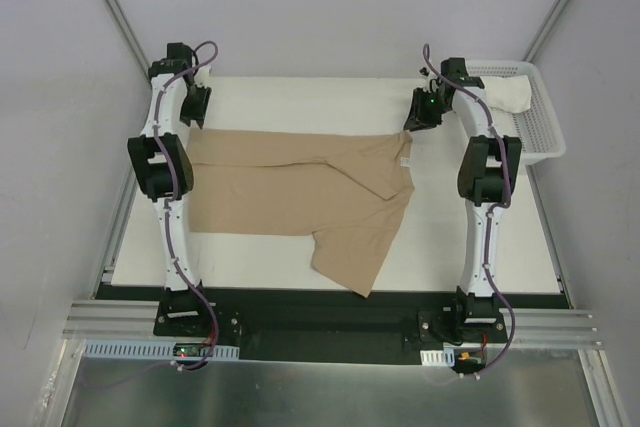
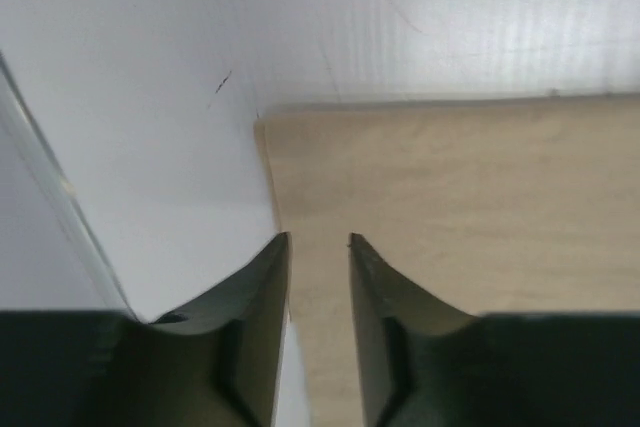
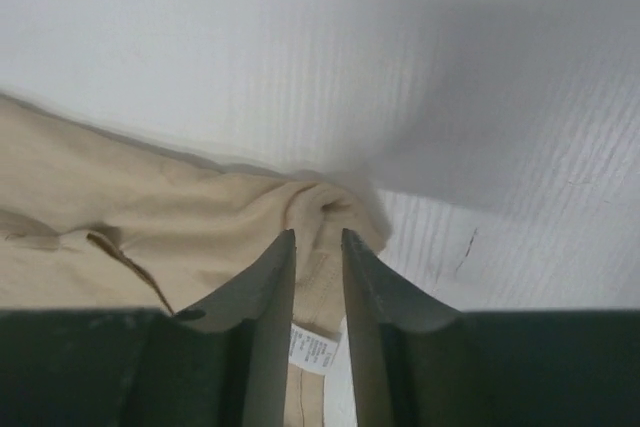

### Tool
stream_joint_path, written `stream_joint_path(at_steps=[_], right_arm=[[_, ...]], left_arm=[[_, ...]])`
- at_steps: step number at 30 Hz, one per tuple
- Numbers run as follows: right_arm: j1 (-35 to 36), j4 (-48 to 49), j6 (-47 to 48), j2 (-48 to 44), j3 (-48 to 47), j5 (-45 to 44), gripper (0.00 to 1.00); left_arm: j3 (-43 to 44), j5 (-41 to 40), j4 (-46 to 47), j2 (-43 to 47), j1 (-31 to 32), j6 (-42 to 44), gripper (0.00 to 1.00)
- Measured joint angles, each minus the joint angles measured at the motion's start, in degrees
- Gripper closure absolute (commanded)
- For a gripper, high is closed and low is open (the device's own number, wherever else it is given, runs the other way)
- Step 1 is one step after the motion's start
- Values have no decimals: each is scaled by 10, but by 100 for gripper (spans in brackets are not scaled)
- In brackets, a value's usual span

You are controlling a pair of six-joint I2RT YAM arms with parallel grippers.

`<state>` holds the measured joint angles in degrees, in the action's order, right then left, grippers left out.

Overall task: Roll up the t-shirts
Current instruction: Fold the T-shirt at the center of the board.

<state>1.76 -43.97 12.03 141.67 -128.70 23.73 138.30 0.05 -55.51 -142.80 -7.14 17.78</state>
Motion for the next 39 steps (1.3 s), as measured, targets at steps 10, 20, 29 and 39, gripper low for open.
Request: stream_joint_path(at_steps=[10, 20, 29, 39], right_arm=[[75, 31, 119, -180, 158, 13, 65], [151, 28, 186, -132, 164, 31, 58], [162, 0, 196, -71, 124, 27, 57], [179, -23, 195, -43, 68, 22, 59]], left_arm=[[-60, 63, 2, 217, 34, -27, 46], [-254, 178, -10, 282, 33, -26, 47], [-332, 190, -13, 326, 33, -24, 47], [-355, 190, -13, 357, 33, -22, 47]])
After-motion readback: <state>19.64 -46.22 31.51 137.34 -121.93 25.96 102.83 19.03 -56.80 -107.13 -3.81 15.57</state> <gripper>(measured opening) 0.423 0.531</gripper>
